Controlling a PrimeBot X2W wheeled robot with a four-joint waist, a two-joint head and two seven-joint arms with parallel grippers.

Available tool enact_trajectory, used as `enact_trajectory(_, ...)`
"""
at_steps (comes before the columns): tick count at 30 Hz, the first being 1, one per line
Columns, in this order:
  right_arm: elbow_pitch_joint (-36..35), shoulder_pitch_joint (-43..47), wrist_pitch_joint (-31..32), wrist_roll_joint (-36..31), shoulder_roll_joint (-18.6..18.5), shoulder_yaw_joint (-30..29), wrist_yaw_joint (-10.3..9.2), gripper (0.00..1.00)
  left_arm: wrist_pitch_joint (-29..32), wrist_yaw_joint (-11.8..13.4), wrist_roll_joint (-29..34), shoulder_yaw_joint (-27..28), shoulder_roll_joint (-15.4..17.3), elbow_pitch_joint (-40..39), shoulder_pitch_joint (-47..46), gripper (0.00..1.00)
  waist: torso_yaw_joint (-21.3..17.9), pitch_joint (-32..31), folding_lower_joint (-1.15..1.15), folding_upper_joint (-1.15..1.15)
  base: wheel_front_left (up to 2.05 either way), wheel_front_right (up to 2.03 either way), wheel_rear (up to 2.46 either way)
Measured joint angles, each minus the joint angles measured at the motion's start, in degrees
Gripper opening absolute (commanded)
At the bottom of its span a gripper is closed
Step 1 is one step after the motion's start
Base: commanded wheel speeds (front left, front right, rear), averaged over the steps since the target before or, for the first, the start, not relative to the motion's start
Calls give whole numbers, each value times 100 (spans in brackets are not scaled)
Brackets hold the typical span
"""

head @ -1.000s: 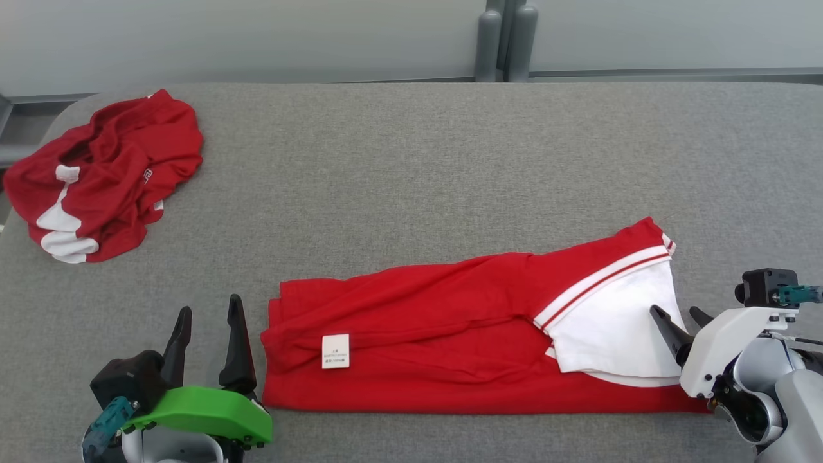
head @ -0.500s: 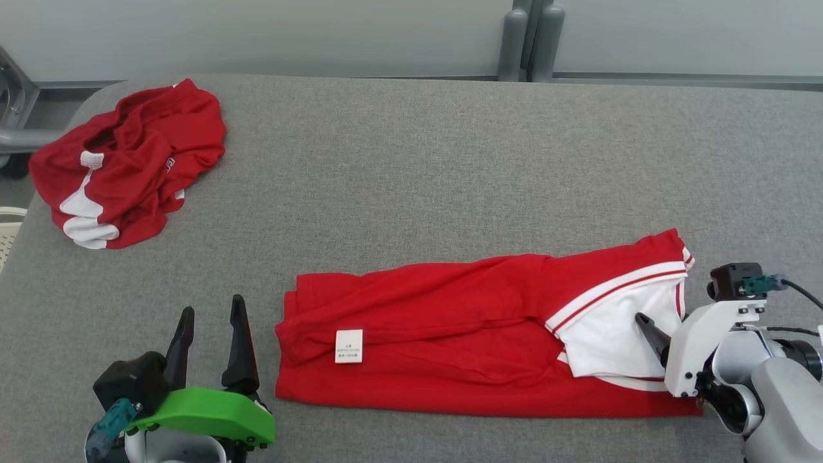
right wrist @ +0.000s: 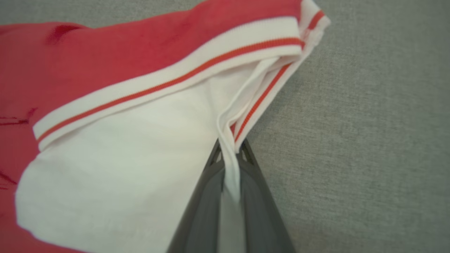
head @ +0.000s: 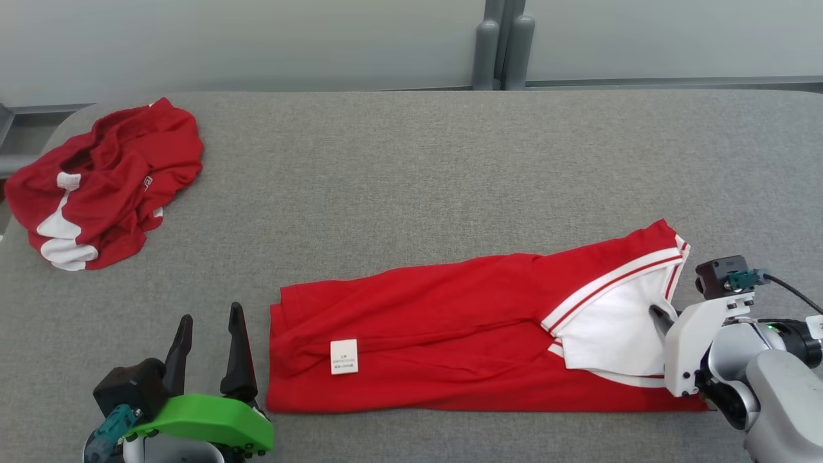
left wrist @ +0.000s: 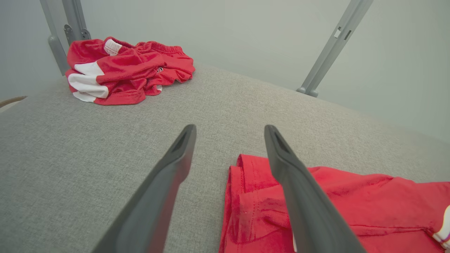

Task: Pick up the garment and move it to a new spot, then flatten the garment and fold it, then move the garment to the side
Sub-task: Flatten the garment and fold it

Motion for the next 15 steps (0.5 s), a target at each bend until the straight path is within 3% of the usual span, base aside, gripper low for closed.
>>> enact_trajectory(6,-153,12,10,92,-439,-366,0,0,19,19,-5,-33,23,-51,23,100,-277,-79,0,0,0,0,0)
enact_trajectory(15,-286,-4,271,-175,-1026,-1389,-1,0,58,49,-4,-87,33,-86,23,100,-744,-103,0,0,0,0,0)
